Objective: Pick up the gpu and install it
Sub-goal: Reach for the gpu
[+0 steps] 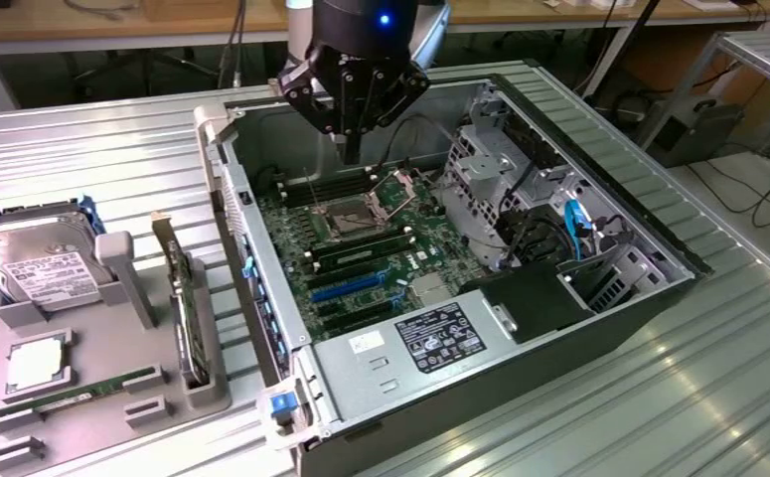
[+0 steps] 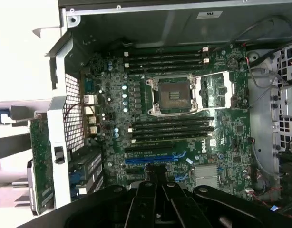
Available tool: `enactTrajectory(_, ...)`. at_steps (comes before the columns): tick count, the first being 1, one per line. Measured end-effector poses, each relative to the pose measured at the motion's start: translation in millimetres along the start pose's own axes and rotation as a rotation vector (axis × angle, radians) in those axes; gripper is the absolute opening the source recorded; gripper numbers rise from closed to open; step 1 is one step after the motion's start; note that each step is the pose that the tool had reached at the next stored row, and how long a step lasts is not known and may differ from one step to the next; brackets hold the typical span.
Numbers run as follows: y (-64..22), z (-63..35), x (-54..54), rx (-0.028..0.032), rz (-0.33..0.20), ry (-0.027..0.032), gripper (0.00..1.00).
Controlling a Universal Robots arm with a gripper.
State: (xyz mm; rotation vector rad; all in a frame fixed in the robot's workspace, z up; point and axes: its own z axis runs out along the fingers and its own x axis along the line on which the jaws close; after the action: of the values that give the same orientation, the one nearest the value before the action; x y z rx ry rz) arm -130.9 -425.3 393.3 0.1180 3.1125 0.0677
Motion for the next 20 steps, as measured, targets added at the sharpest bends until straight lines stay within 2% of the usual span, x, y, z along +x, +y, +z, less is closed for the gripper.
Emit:
enactTrajectory(5, -13.0, -0.7, 17.9, 0.0001, 0.000, 0.0000, 0.11)
enactTrajectory(20, -34.4, 2.2, 78.5, 0.0001, 0.000, -0.0005, 0.11)
